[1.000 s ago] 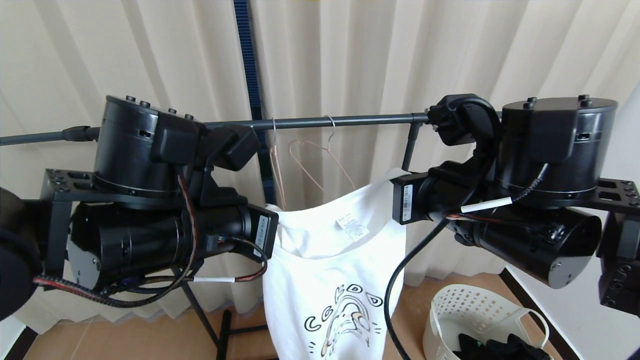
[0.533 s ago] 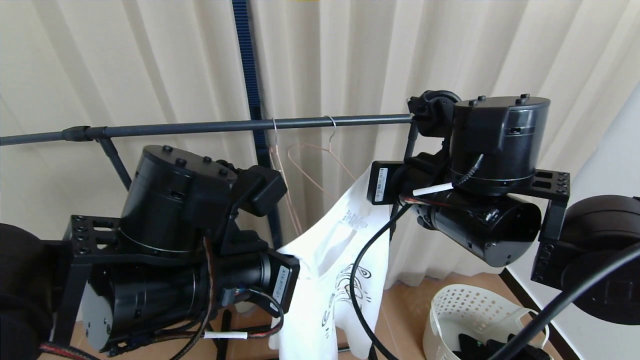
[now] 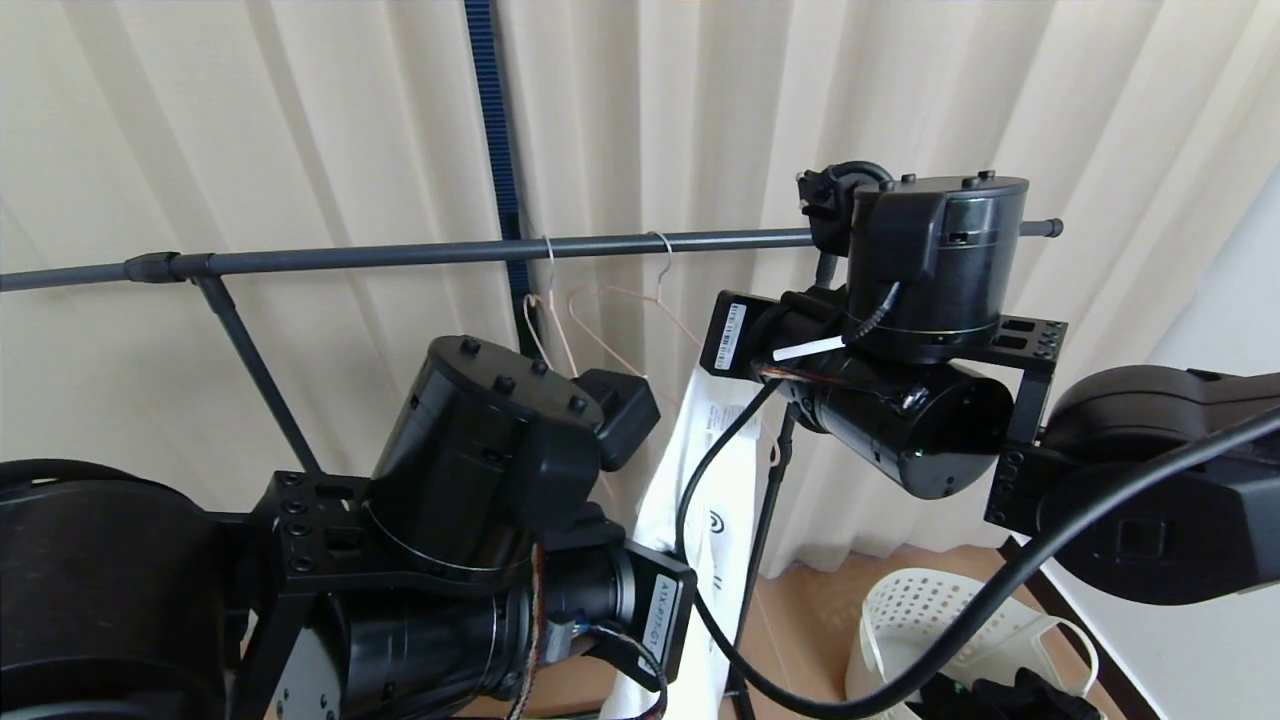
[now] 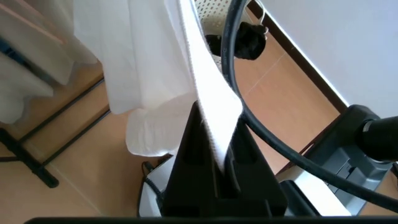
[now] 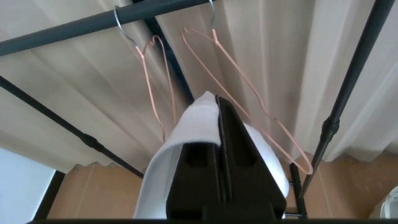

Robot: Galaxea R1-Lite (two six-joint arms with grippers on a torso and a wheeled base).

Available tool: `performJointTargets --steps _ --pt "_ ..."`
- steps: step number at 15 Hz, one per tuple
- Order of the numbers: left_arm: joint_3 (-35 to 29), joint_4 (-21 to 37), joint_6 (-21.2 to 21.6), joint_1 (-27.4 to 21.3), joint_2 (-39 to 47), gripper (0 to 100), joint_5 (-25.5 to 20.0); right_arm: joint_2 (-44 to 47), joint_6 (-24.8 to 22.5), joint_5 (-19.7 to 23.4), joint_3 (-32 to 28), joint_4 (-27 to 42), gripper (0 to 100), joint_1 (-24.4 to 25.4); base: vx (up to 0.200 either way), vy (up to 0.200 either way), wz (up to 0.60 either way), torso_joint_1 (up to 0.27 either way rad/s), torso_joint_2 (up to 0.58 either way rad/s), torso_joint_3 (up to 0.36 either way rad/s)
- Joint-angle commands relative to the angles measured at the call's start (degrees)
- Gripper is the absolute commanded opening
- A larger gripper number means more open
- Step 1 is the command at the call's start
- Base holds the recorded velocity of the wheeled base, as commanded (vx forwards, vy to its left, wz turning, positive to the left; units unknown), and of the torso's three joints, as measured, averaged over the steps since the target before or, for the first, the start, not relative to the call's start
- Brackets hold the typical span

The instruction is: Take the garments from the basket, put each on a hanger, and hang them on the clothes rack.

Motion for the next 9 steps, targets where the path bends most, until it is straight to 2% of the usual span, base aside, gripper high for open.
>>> performJointTargets --steps 1,7,9 --pt "-0.36 -0.74 -0.48 -0.28 1.13 0 -0.01 0.35 0.06 0.02 -0.16 -0.26 0 0.09 0.0 0.0 0.0 0.0 0.0 0.0" --pt "-0.1 -0.74 -1.18 0.33 0.87 0 0.69 -0.96 -0.29 -0.16 0.27 0.62 0 -0.79 0.0 0.0 0.0 0.0 0.0 0.0" --pt "-0.1 -0.74 -1.01 1.74 0.87 0 2.27 -2.28 -1.17 -0.16 0.89 0.8 0 -1.49 0.0 0.0 0.0 0.0 0.0 0.0"
